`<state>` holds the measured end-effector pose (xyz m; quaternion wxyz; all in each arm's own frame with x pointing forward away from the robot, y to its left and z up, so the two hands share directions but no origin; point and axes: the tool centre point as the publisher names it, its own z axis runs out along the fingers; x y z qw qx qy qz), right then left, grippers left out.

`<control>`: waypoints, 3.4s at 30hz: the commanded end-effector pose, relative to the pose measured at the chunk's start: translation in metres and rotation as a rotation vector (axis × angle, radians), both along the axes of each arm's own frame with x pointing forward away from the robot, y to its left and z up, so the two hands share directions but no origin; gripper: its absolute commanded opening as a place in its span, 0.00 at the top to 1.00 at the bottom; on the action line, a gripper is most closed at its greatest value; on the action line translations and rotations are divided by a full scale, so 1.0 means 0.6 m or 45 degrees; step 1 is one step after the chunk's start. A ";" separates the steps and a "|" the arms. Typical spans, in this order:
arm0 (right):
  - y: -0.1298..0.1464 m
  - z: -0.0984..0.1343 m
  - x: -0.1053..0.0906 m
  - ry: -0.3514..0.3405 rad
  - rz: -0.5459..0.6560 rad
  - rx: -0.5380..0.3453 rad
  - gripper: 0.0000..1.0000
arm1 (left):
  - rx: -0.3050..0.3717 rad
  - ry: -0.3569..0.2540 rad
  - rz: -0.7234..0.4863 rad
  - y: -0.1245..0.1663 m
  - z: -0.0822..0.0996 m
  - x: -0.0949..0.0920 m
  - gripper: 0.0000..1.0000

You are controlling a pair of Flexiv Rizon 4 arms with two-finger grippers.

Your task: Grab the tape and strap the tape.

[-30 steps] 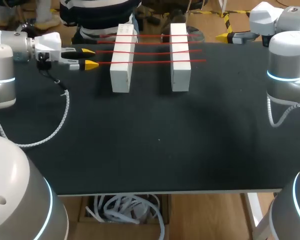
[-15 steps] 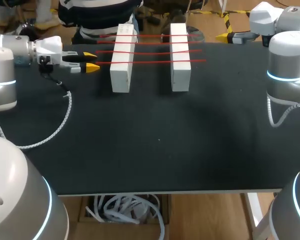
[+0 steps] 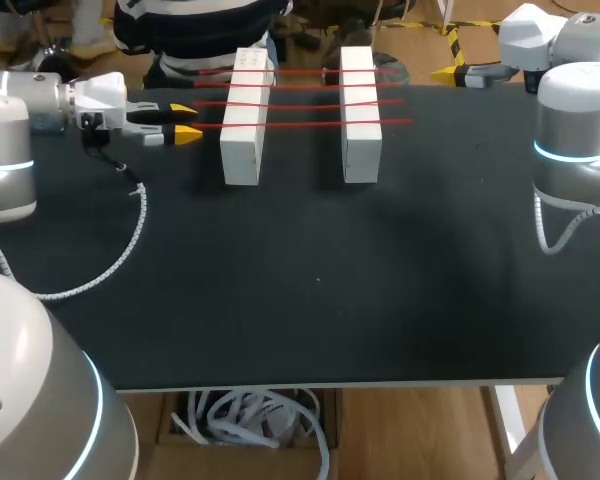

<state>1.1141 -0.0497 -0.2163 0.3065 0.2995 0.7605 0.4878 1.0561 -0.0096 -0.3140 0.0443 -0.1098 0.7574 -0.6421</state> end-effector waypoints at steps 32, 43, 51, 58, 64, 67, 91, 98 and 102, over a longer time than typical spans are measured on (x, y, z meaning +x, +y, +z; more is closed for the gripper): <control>0.000 0.000 0.000 0.001 0.000 -0.001 0.00 | -0.025 0.001 -0.001 0.003 -0.012 0.010 0.75; 0.000 0.000 0.000 0.001 0.000 -0.001 0.00 | -0.028 0.003 -0.013 0.002 -0.014 0.009 0.75; 0.000 0.000 0.000 0.001 0.000 -0.001 0.00 | -0.034 0.002 -0.021 0.000 -0.015 0.008 0.80; 0.000 0.000 0.000 0.001 0.000 -0.001 0.00 | -0.036 0.006 -0.025 0.000 -0.015 0.007 0.91; 0.000 0.000 0.000 0.001 0.000 -0.001 0.00 | -0.036 0.005 -0.025 0.000 -0.015 0.007 1.00; 0.000 0.000 0.000 0.001 0.000 -0.001 0.00 | -0.035 0.004 -0.028 0.000 -0.015 0.007 1.00; 0.000 0.000 0.000 0.001 0.000 -0.001 0.00 | -0.130 -0.123 -0.196 -0.016 0.127 0.007 1.00; 0.000 0.000 0.000 0.001 0.000 -0.001 0.00 | -0.290 -0.037 -0.193 -0.037 0.158 -0.003 1.00; 0.000 0.000 0.000 0.001 0.000 -0.001 0.00 | -0.323 0.005 -0.158 -0.045 0.158 -0.006 1.00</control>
